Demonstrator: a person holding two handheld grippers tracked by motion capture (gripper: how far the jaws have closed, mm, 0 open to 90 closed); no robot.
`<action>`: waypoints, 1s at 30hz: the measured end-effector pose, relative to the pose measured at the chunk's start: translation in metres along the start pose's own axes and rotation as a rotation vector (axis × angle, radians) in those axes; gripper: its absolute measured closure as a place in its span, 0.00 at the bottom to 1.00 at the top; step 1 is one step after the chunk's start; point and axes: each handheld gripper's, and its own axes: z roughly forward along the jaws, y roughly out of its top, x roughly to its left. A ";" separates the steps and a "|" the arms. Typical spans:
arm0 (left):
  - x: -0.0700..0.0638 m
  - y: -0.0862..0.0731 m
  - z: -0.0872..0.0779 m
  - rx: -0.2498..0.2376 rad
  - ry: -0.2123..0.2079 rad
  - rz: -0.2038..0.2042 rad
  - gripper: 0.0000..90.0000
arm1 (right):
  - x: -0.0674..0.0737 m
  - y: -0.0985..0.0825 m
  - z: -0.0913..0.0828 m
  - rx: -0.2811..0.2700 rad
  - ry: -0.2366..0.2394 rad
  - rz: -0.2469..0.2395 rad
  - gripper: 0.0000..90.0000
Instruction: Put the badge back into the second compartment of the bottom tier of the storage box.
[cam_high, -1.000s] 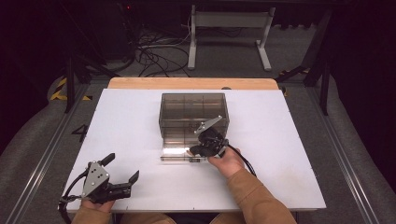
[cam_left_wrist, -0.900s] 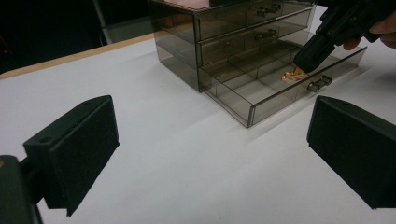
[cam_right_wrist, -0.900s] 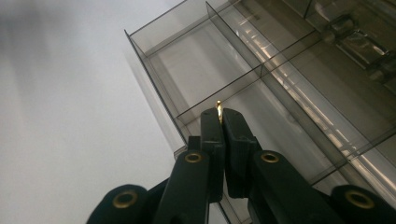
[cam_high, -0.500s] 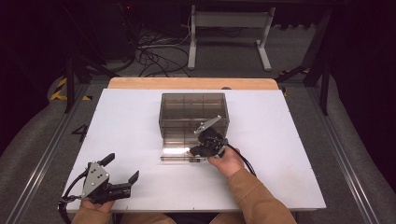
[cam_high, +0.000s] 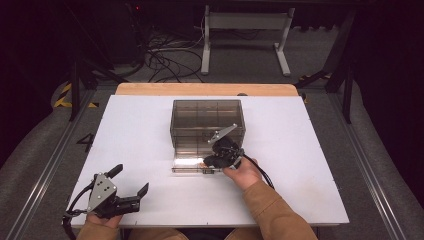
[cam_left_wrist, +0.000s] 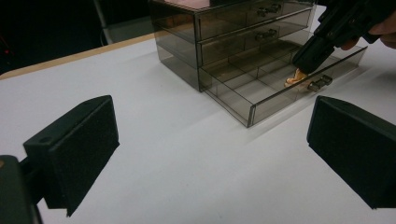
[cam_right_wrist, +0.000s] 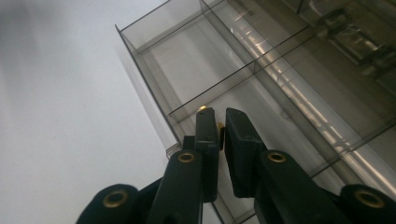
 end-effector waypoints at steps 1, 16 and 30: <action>0.000 0.000 0.000 0.000 0.000 -0.001 0.03 | 0.000 0.000 -0.001 -0.006 -0.007 -0.005 0.92; 0.000 0.000 0.000 -0.001 -0.002 -0.001 0.03 | 0.013 0.003 -0.019 -0.035 -0.094 -0.087 1.00; 0.001 0.000 0.000 -0.001 -0.007 -0.005 0.03 | 0.018 0.003 -0.031 -0.034 -0.076 -0.123 1.00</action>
